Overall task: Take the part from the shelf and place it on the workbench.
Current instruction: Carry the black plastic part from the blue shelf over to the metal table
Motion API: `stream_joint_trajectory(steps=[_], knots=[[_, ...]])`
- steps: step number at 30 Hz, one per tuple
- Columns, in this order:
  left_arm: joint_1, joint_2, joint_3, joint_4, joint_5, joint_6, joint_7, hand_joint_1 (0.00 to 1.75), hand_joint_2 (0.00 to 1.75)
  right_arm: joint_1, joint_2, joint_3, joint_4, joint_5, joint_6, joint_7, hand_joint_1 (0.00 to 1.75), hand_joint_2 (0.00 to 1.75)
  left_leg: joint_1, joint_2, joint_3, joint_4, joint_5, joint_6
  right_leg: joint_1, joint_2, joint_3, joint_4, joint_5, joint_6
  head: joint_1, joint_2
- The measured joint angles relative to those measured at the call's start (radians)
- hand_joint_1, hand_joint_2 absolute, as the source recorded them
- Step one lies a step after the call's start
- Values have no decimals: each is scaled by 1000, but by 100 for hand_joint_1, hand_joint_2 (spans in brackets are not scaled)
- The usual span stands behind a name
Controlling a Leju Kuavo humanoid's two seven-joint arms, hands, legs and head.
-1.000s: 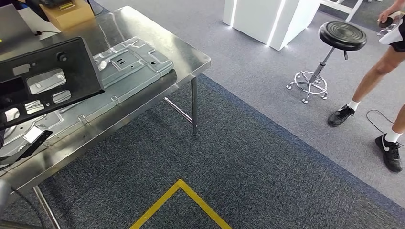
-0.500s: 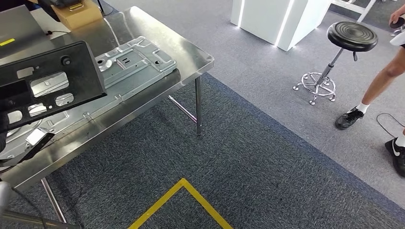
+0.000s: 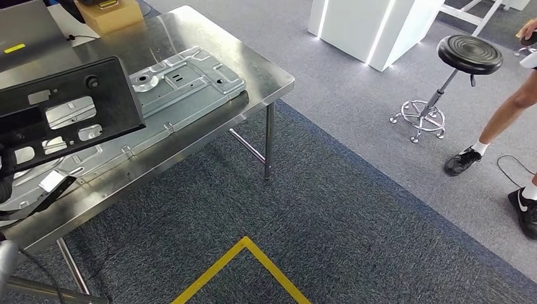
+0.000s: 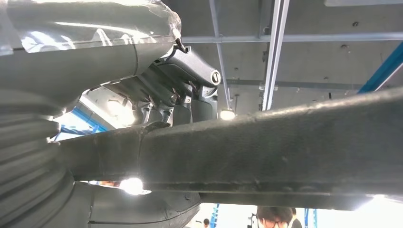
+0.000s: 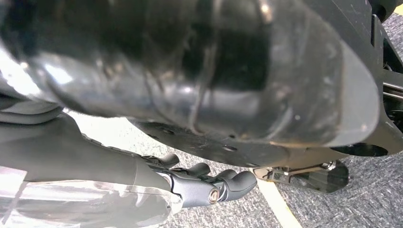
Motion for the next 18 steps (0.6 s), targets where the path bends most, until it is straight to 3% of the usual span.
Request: stream_joint_trajectory(steps=[6, 18], knots=[[0, 0, -6, 0, 0, -1, 1, 175, 175, 0, 0, 0, 0, 0, 2, 0, 0, 0, -2, 1, -2, 1, -1, 1, -3, 0, 0, -2, 1, 32, 0, 0], [-1, 0, -14, 0, -3, -8, 11, 175, 175, 0, 0, -1, 0, 0, 2, 0, 0, 0, 2, 2, -2, 1, 0, -1, -1, 0, -4, 2, 0, 35, 0, 0]])
